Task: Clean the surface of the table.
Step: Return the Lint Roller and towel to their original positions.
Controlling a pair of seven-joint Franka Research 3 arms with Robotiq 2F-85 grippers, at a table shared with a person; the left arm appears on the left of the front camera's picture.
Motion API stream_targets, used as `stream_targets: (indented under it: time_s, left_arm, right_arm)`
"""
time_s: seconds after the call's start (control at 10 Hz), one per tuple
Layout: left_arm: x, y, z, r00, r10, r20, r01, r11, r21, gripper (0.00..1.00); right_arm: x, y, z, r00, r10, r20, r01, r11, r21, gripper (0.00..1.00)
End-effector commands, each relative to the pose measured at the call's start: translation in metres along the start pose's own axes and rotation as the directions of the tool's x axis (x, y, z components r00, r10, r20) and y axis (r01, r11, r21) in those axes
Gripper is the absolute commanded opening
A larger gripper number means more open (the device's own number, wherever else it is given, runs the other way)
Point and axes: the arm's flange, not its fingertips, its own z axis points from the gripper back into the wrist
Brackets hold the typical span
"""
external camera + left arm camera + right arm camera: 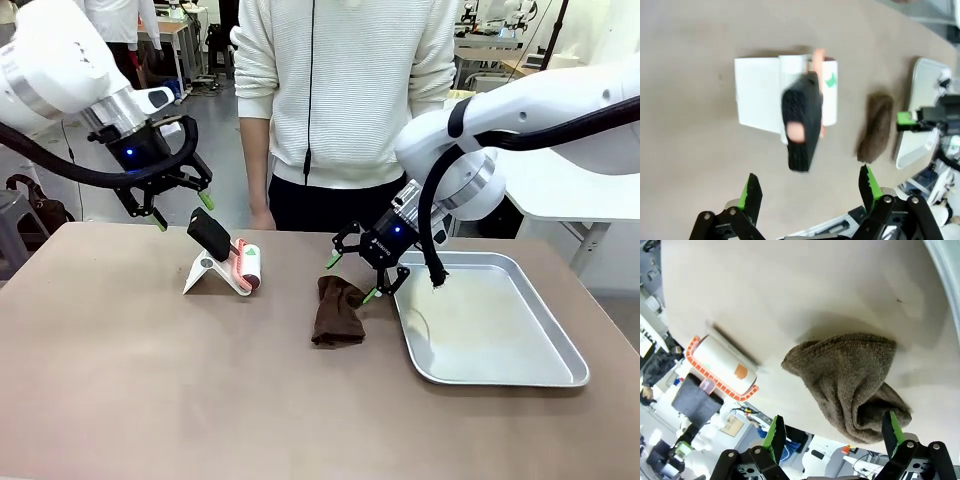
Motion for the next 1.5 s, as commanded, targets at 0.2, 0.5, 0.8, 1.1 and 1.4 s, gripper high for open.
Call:
stream_targets:
  time_s: [0.2, 0.5, 0.8, 1.1, 1.4]
  left_arm:
    - [-0.098, 0.027, 0.019, 0.981, -0.189, 0.042, 0.194, 0.955, -0.223, 1.0]
    - [-0.142, 0.1, 0.024, 0.97, -0.237, 0.046, 0.231, 0.854, -0.466, 1.0]
    - [-0.152, 0.182, 0.018, 0.984, -0.149, 0.093, 0.172, 0.71, -0.683, 0.86]
    - [-0.139, 0.258, 0.003, 0.982, -0.052, 0.183, 0.18, 0.571, -0.801, 0.86]
    - [-0.138, 0.317, -0.024, 0.954, -0.014, 0.299, 0.268, 0.484, -0.833, 0.86]
  right_arm:
    - [-0.047, -0.04, 0.037, 0.962, 0.259, -0.091, -0.252, 0.965, 0.077, 1.0]
    - [-0.115, -0.114, 0.067, 0.837, 0.547, -0.006, -0.533, 0.818, 0.216, 1.0]
    - [-0.129, -0.214, 0.101, 0.793, 0.575, 0.201, -0.6, 0.683, 0.416, 1.0]
    - [-0.108, -0.284, 0.137, 0.82, 0.469, 0.328, -0.569, 0.61, 0.552, 1.0]
    - [-0.081, -0.333, 0.152, 0.827, 0.368, 0.425, -0.562, 0.545, 0.622, 1.0]
